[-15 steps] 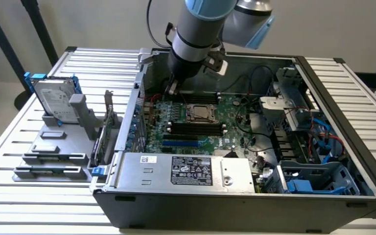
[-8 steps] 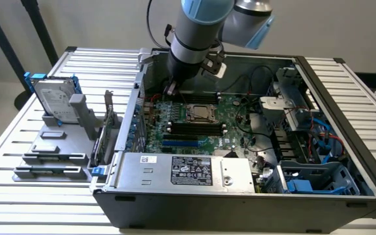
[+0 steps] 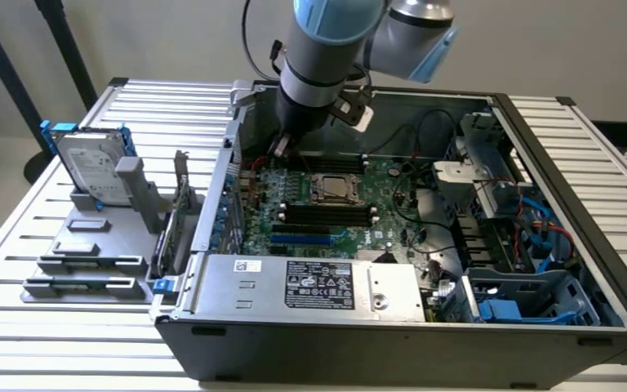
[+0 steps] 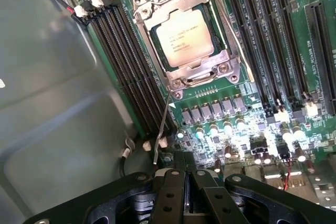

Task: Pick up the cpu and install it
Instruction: 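Install the first cpu locking lever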

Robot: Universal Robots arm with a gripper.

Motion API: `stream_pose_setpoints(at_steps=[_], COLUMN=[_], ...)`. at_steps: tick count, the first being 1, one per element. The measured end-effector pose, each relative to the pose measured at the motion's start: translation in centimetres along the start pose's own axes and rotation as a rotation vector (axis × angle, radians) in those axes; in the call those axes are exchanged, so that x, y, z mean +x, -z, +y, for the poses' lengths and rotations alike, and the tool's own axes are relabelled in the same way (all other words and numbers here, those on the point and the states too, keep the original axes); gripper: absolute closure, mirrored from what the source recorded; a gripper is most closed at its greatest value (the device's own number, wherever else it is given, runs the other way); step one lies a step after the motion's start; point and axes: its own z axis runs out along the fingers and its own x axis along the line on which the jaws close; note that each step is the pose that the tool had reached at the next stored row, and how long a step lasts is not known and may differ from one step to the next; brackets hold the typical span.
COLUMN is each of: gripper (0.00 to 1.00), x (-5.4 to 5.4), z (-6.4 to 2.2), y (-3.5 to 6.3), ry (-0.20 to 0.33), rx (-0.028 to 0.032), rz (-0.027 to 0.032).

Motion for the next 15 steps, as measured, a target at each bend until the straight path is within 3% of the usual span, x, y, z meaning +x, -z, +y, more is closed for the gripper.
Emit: stream_pose_setpoints(at_steps=[4,10,15], gripper=[0.89,0.89,0.89], x=[-0.05,-0.21,-0.27], z=[-0.1,-0.43,-0.52], y=[-0.02,-0.1,-0.49], ry=[-0.029,-0.048,-0.071], rx=[-0.0041,0.0036,-0.0028], rz=[0.0209,0.058,0.0681])
